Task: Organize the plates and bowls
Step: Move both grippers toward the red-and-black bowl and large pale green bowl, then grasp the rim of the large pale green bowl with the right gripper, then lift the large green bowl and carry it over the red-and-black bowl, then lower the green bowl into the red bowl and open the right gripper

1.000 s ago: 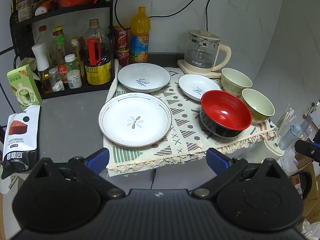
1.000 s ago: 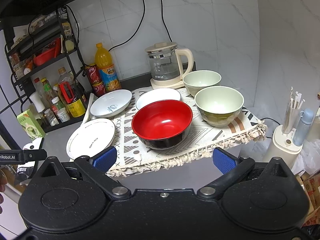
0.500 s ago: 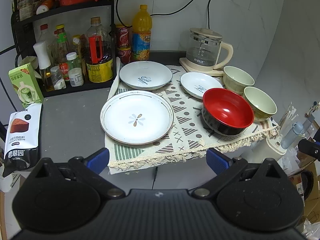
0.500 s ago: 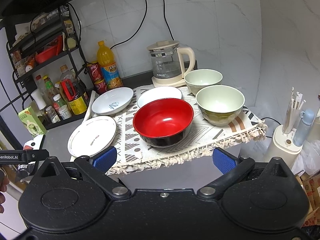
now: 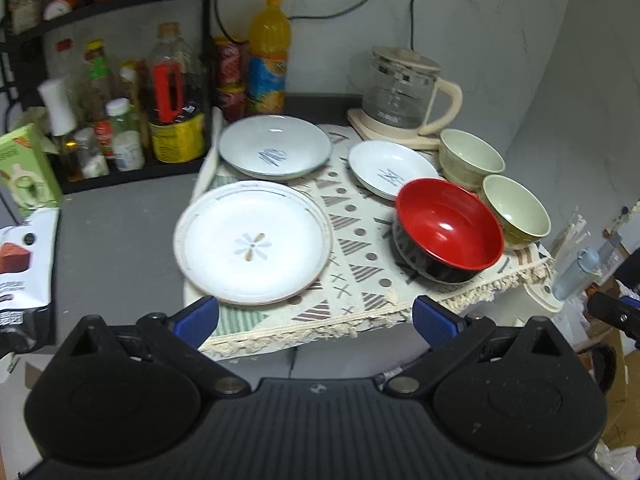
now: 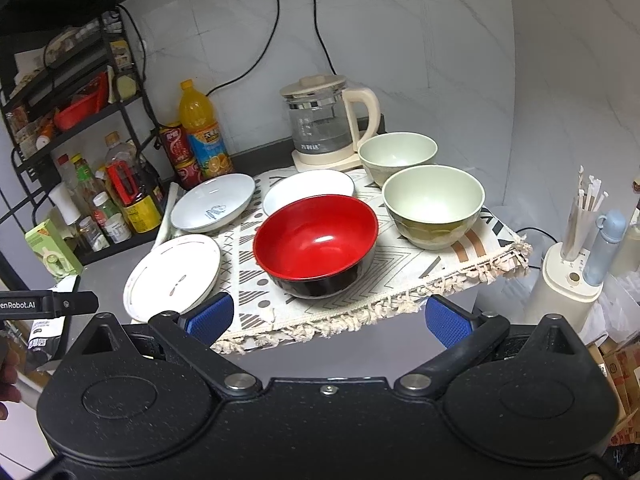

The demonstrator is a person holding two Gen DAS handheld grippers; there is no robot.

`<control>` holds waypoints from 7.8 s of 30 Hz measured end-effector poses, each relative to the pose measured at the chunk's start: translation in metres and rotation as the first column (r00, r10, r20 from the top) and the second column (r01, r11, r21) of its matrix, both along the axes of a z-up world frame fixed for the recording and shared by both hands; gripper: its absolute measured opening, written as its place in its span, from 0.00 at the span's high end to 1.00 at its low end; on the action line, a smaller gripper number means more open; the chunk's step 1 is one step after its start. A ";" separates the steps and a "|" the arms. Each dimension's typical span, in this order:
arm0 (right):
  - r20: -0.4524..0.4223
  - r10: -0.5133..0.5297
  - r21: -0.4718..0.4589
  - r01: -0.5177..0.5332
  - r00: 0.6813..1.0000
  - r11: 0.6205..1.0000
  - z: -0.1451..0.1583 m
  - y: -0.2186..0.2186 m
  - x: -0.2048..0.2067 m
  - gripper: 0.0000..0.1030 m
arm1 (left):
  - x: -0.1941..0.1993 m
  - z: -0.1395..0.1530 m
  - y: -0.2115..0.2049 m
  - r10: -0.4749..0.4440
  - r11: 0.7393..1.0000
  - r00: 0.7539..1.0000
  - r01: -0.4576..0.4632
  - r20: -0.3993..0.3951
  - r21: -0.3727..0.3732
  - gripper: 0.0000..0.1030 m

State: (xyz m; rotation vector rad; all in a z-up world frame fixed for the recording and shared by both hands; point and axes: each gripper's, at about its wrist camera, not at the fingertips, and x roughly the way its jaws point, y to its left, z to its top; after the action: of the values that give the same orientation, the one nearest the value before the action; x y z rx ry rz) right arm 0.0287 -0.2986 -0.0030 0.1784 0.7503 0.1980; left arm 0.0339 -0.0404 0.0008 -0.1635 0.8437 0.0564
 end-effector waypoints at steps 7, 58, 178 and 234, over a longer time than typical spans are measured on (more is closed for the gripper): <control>-0.018 -0.043 0.000 0.043 0.999 0.999 -0.008 -0.007 0.028 0.00 | 0.039 -0.002 -0.002 -0.021 1.000 1.000 0.021 -0.001 0.021 0.01; -0.111 -0.293 -0.037 0.291 0.950 0.956 -0.050 -0.072 0.170 0.00 | 0.238 -0.009 -0.099 -0.321 0.947 0.946 0.321 -0.051 -0.005 0.01; -0.167 0.124 0.038 -0.119 0.978 0.992 -0.066 -0.030 0.198 0.80 | 0.199 -0.048 -0.117 -0.113 0.987 0.977 0.090 -0.182 -0.130 0.89; -0.118 0.112 0.116 -0.099 0.987 0.988 -0.065 -0.050 0.233 0.17 | 0.251 -0.026 -0.102 -0.060 0.985 0.979 0.027 -0.193 -0.168 0.31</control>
State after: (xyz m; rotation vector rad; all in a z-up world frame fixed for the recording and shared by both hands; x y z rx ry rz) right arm 0.2618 -0.3490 -0.0685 0.2576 0.8746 0.3318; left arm 0.2848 -0.1424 -0.0250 -0.2981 1.0510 -0.0390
